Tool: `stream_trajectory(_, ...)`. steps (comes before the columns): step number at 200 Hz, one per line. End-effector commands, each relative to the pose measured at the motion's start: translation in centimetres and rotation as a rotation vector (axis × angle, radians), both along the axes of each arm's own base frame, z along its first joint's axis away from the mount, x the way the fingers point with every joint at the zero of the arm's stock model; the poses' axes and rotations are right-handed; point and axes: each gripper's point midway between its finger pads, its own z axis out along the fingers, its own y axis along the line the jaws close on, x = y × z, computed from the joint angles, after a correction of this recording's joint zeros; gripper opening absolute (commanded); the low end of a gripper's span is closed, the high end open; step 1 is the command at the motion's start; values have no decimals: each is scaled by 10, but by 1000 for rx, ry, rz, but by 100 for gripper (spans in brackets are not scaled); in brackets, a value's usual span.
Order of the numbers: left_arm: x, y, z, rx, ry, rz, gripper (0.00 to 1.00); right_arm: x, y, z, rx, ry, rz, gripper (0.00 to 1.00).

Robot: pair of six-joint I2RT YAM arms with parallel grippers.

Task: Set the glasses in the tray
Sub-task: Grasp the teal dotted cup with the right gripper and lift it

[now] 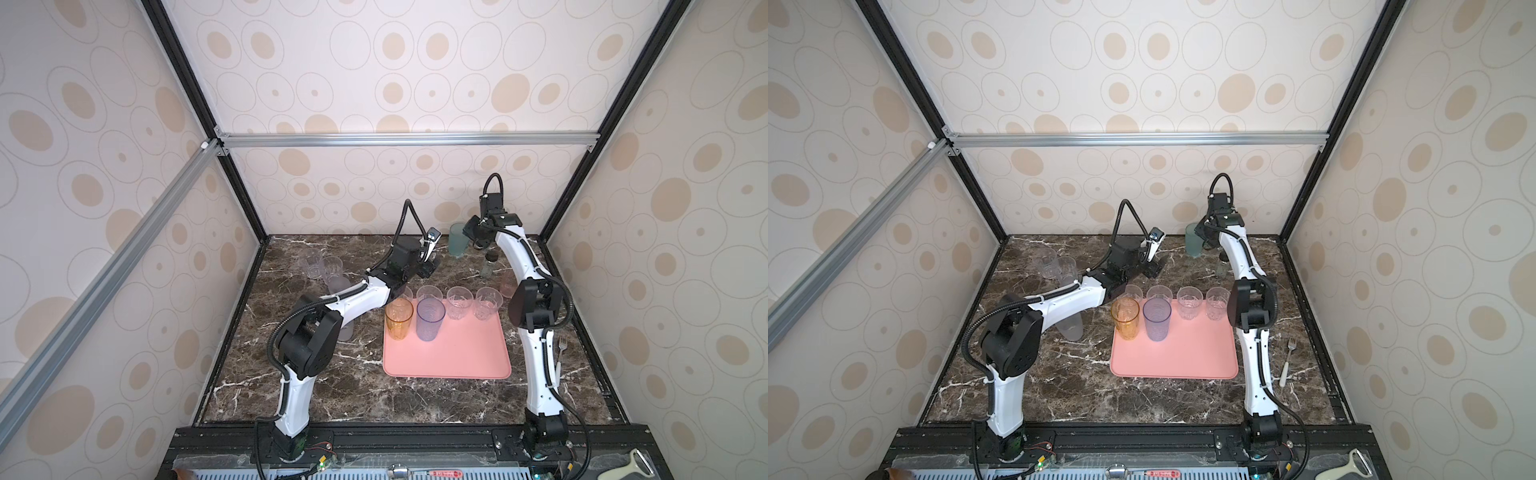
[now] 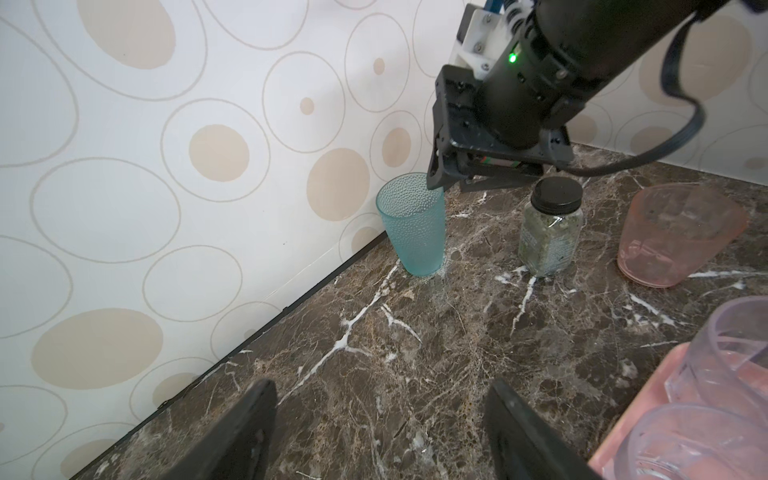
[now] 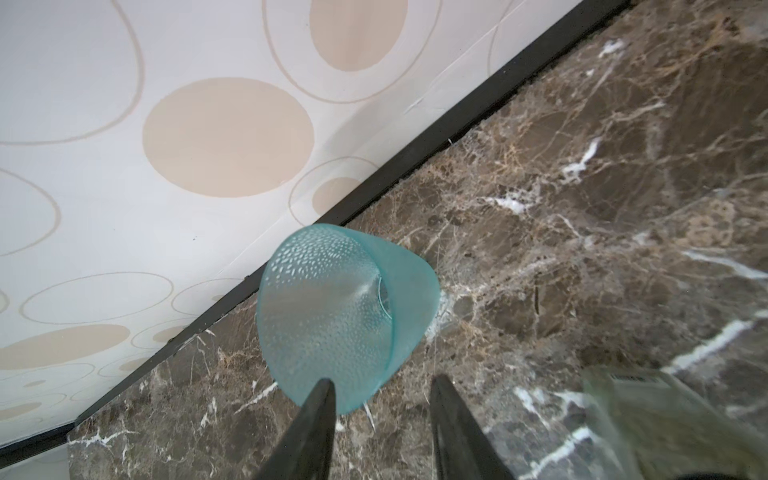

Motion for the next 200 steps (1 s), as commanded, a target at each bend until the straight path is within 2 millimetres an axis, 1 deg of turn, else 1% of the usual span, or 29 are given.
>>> stream_trajectory(1, -3, -5, 21, -20, -48, -21, 79, 7, 1, -14, 24, 8, 0, 41)
stream_trajectory(20, -3, -4, 20, -11, -47, -17, 79, 9, -2, -24, 16, 20, -15, 40)
stream_trajectory(37, -4, -4, 19, -12, -44, -19, 79, 10, -1, -32, 29, 29, -13, 39)
stream_trajectory(56, -5, -5, 17, -10, -39, -21, 79, 10, 0, -40, 30, 40, -2, 35)
stream_trajectory(65, -5, -5, 16, -8, -38, -19, 79, 9, 0, -41, 27, 45, 0, 33)
stream_trajectory(91, -4, -4, 17, -8, -40, -15, 79, 6, 0, -35, 17, 44, 13, 24)
stream_trajectory(108, -4, -3, 20, -10, -45, -7, 78, 4, -2, -23, -5, 26, 24, 16)
stream_trajectory(127, -1, 4, 26, -15, -54, 35, 78, 0, 0, -3, -27, 2, 47, 12)
stream_trajectory(136, 0, 7, 31, -21, -61, 62, 78, -4, 2, 8, -46, -10, 62, 10)
stream_trajectory(146, 2, 13, 42, -38, -75, 95, 78, -9, 5, 21, -68, -23, 80, 9)
stream_trajectory(147, 2, 14, 39, -29, -64, 99, 78, -10, 6, 21, -70, -22, 83, 9)
stream_trajectory(150, 1, 15, 40, -26, -57, 106, 78, -12, 8, 26, -75, -27, 90, 9)
stream_trajectory(178, 2, 24, 66, -73, -36, 163, 77, -35, 19, 59, -138, -49, 145, 8)
stream_trajectory(200, -2, 26, 86, -126, 11, 176, 76, -63, 33, 86, -194, -59, 198, 8)
